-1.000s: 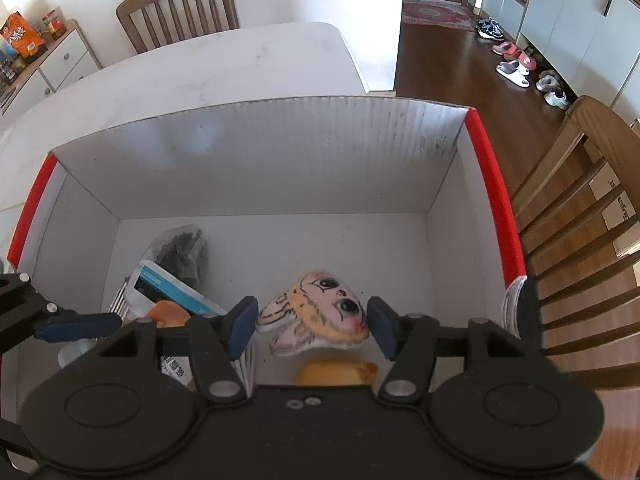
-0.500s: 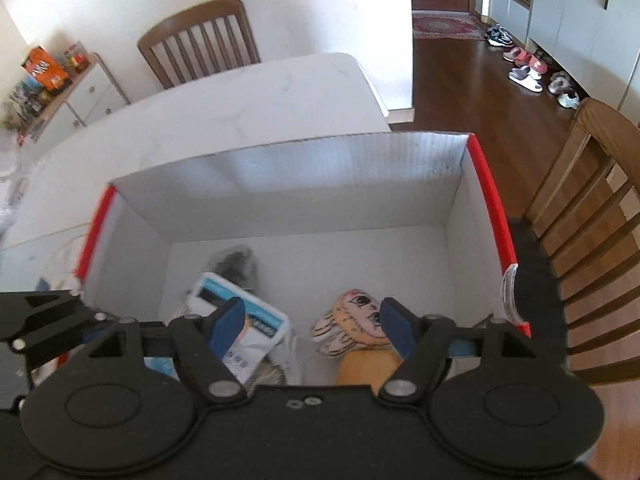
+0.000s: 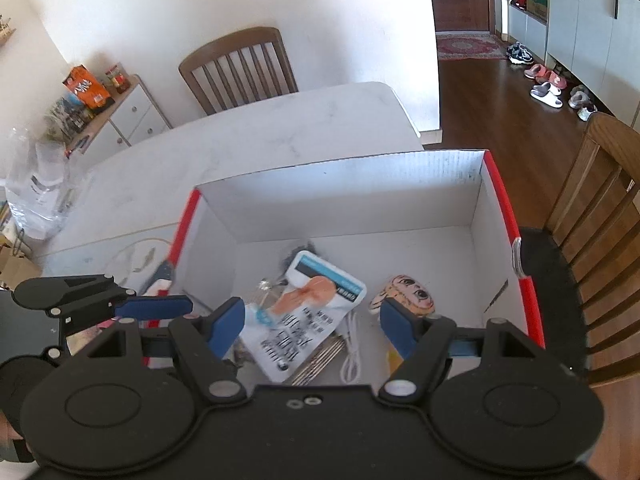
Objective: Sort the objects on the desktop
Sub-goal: 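Lower the snack bag and plush into the box and open both tools, then move both tools back over the remaining items on the table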
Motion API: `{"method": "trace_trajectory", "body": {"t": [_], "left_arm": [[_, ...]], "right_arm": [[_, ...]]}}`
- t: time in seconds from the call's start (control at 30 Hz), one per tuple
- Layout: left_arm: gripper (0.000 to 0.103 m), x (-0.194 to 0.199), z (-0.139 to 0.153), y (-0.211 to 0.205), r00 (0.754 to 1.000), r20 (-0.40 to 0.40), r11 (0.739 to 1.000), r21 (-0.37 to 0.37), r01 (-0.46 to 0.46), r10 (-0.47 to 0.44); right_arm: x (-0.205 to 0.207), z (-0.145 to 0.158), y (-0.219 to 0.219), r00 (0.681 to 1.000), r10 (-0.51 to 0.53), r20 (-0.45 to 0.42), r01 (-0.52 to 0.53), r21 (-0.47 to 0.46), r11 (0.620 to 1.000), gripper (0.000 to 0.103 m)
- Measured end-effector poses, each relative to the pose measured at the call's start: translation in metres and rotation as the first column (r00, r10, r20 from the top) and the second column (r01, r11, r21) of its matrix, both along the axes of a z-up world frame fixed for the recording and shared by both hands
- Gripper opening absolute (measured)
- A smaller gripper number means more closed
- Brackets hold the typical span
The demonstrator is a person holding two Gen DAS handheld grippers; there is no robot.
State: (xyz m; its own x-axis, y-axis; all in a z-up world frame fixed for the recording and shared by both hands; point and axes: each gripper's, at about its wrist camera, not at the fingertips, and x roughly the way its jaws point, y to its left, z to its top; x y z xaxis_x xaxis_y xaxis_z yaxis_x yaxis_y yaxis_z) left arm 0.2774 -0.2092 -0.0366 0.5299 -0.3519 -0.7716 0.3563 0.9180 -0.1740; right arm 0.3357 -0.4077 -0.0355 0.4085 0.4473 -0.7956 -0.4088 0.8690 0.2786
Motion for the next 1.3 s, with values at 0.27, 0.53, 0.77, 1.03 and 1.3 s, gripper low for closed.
{"method": "trace_trajectory", "body": {"t": [0.27, 0.53, 0.77, 1.03, 1.3], "left_arm": [[0.065, -0.027, 0.014, 0.018, 0.998, 0.058, 1.000, -0.014, 0.011, -0.010], [0.065, -0.054, 0.024, 0.044, 0.995, 0.099, 0.999, -0.036, 0.007, -0.004], [0.065, -0.073, 0.024, 0.075, 0.996, 0.092, 0.998, -0.070, -0.003, 0.010], [0.065, -0.096, 0.020, 0.119, 0.994, 0.100, 0.998, -0.059, -0.036, 0.042], [0.066, -0.121, 0.009, 0.173, 0.990, 0.088, 0.993, -0.057, -0.101, 0.106]], "right_arm": [[-0.027, 0.012, 0.005, 0.999, -0.012, 0.042, 0.012, 0.015, 1.000, 0.074], [-0.058, 0.020, 0.020, 0.995, -0.035, 0.090, 0.035, 0.000, 0.999, 0.074], [-0.087, 0.023, 0.041, 0.989, -0.053, 0.138, 0.055, -0.013, 0.998, 0.075], [-0.124, 0.023, 0.079, 0.980, -0.023, 0.199, 0.028, -0.024, 0.999, 0.075], [-0.160, 0.010, 0.124, 0.976, 0.014, 0.218, -0.011, -0.016, 1.000, 0.078]]}}
